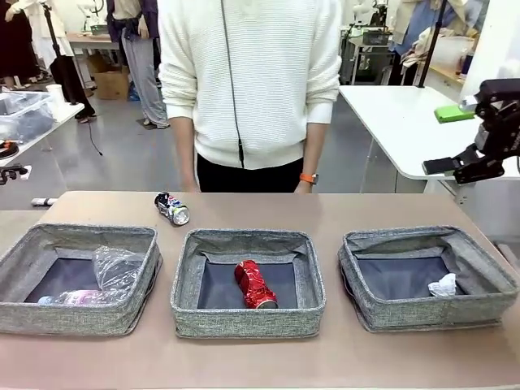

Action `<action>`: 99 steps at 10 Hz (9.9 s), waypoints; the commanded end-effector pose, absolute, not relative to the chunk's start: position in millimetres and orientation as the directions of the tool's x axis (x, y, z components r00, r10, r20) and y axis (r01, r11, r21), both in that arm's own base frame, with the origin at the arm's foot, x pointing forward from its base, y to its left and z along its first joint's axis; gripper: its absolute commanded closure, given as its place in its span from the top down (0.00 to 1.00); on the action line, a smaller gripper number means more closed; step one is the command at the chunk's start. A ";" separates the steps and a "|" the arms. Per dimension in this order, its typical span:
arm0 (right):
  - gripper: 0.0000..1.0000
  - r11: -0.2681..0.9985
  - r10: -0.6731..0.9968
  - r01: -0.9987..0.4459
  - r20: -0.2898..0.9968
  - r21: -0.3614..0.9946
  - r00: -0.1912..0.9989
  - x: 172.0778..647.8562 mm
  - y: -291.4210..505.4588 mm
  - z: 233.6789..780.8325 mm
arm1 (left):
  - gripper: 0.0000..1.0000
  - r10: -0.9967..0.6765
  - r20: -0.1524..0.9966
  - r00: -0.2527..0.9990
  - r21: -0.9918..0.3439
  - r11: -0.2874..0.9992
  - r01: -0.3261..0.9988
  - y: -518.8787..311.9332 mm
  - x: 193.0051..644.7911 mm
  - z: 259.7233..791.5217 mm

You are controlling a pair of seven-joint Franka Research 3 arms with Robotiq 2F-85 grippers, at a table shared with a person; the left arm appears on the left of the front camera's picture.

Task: Sort the waste into the appropriate baskets.
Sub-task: Pick up the waste item pointed out by the person, then place the picked waste into the Fabric basket indicated by the person.

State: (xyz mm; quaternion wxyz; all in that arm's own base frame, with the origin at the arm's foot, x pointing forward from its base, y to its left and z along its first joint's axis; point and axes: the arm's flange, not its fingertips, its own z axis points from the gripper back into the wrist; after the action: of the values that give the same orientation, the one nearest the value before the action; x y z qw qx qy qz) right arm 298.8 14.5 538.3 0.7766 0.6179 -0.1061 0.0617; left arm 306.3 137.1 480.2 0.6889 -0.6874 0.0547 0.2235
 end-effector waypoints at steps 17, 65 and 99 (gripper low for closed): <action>1.00 0.208 -0.042 -0.220 0.233 0.953 0.971 298.6 17.7 539.8 | 1.00 0.470 -0.452 0.758 -0.681 0.367 -0.634 21.8 387.4 502.2; 1.00 0.208 -0.042 -0.220 0.233 0.953 0.971 298.6 17.7 539.8 | 0.00 0.545 0.045 0.837 -0.543 0.717 -0.437 -94.5 517.0 505.0; 1.00 0.208 -0.042 -0.220 0.233 0.953 0.971 298.6 17.7 539.8 | 0.27 0.035 -0.038 0.999 -0.071 0.997 -0.037 -387.9 293.0 769.8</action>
State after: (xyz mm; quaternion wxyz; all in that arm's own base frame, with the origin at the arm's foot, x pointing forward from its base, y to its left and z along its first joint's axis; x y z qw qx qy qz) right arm 298.7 14.1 537.7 0.7768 0.6183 -0.1026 0.0609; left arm 296.5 -393.9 769.8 0.9991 -0.0345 0.0140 0.0219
